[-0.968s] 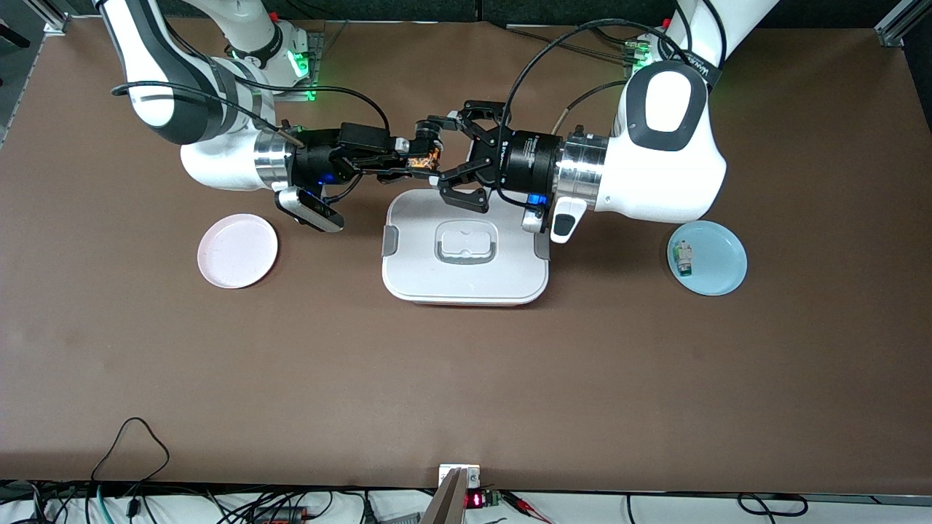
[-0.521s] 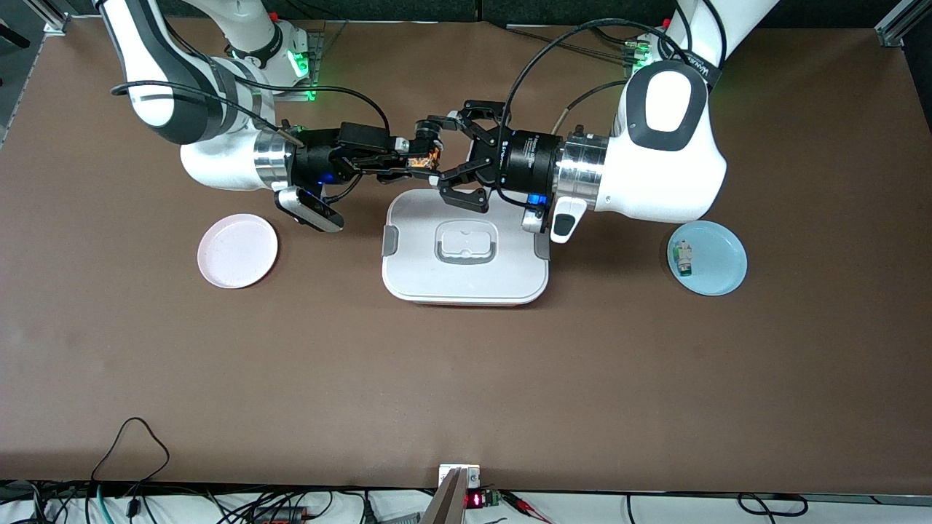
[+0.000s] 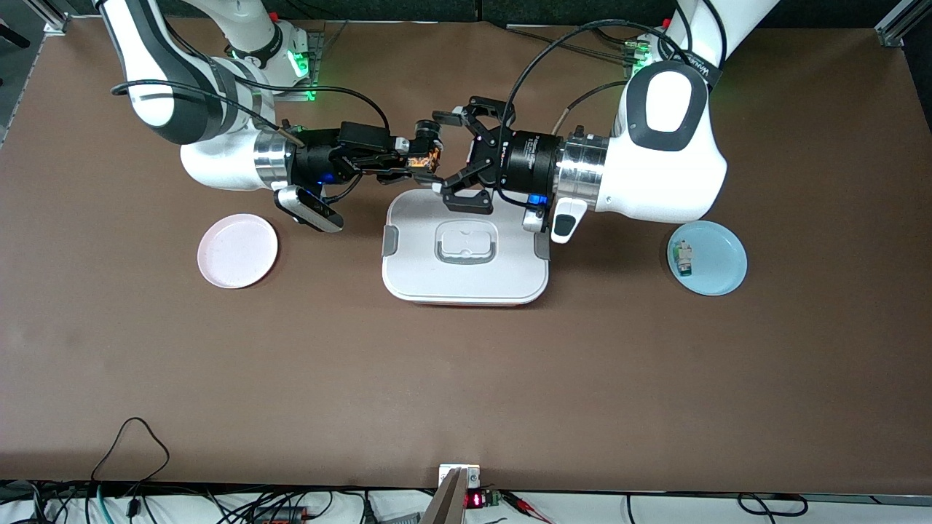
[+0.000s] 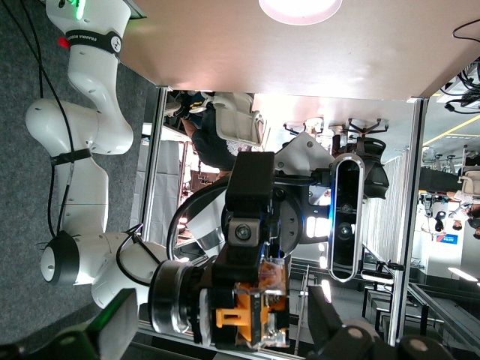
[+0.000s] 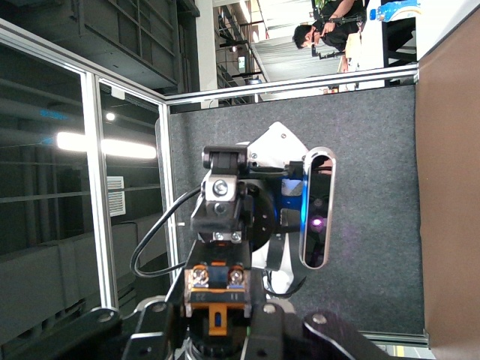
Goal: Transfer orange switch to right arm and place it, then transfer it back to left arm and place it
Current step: 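Close the right gripper on the switch beside the left gripper, then pull the switch toward the pink plate while the left gripper withdraws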
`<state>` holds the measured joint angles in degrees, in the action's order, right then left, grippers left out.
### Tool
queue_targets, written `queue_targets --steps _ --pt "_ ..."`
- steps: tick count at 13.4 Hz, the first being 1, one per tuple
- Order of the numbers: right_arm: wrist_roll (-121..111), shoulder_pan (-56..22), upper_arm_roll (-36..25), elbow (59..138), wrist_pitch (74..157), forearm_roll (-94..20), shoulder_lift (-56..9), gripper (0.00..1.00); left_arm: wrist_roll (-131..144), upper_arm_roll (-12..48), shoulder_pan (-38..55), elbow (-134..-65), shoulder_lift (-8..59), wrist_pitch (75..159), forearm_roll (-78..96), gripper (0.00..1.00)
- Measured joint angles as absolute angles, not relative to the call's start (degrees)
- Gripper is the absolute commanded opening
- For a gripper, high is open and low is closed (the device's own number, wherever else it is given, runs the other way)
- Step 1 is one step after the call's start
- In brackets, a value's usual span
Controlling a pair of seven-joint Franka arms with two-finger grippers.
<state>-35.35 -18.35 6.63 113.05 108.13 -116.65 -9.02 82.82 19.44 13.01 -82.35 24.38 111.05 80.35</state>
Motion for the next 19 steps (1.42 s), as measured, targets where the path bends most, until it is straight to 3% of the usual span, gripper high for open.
queue_targets --steps 6,11,16,19 --pt "-36.1 -17.6 6.6 113.0 108.2 -115.8 -9.0 0.22 82.9 19.4 13.0 -82.4 24.4 111.0 80.4 1.00" --pt "-36.2 -14.4 6.4 112.5 108.2 -108.4 -9.0 0.21 82.9 19.2 12.8 -82.2 24.4 111.0 78.6 1.00" --pt "-35.6 -7.8 6.2 112.0 105.8 -94.3 -10.0 0.21 82.2 19.3 12.4 -77.8 23.0 108.3 59.5 1.00" --pt "-35.6 -2.3 6.0 111.0 104.1 -80.2 -11.5 0.21 77.0 19.6 12.4 -76.5 21.4 107.9 48.1 1.00"
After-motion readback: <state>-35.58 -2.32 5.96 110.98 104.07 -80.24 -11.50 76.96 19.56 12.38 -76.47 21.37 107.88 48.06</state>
